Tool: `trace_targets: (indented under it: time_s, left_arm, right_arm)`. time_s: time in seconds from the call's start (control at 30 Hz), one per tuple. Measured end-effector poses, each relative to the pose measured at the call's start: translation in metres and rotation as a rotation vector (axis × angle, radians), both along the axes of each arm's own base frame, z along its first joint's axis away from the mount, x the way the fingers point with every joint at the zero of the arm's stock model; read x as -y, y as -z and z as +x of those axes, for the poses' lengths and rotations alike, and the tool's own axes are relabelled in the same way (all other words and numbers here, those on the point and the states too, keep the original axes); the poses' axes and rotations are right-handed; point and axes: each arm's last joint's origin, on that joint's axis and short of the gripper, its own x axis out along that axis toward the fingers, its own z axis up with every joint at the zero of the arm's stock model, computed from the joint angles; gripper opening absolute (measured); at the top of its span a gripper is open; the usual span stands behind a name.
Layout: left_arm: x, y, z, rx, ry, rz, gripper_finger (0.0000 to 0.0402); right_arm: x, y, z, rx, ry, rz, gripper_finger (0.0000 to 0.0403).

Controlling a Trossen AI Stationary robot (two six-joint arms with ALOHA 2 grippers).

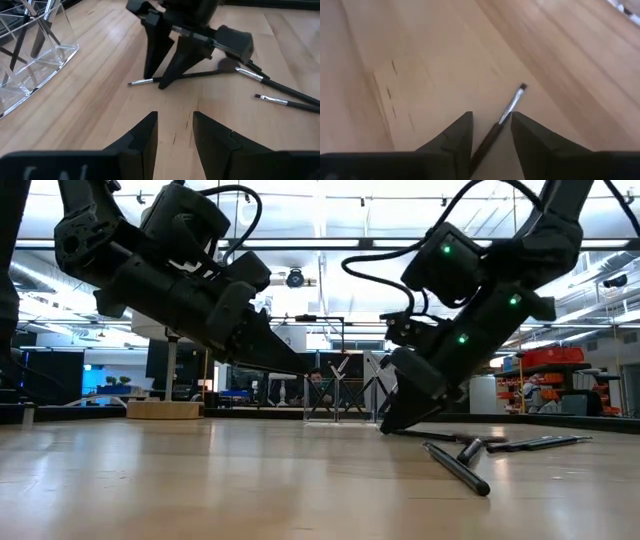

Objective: Pick & Place Makeup Supplies
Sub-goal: Put the makeup brush into the transparent organizer

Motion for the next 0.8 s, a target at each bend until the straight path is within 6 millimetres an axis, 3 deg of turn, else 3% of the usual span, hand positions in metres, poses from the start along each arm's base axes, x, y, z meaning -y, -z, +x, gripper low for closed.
trace_targets:
  time_s: [0.2,0.43,0.8]
  left_arm:
    - [0.000,0.000,0.000,-0.001,-0.008,0.004,0.0126]
    - [0.000,0.000,0.000,0.000,-0.011,0.000,0.0126]
    - [-0.001,0.000,0.000,0.015,-0.036,-0.057,0.0126]
  right_arm:
    - [0.002,0.004,0.002,-0.032,-0.080,-0.052,0.0117]
    - [0.001,0.003,0.003,-0.043,-0.199,-0.063,0.0013]
    - [-0.003,-0.002,0.013,0.086,-0.294,-0.032,0.0006]
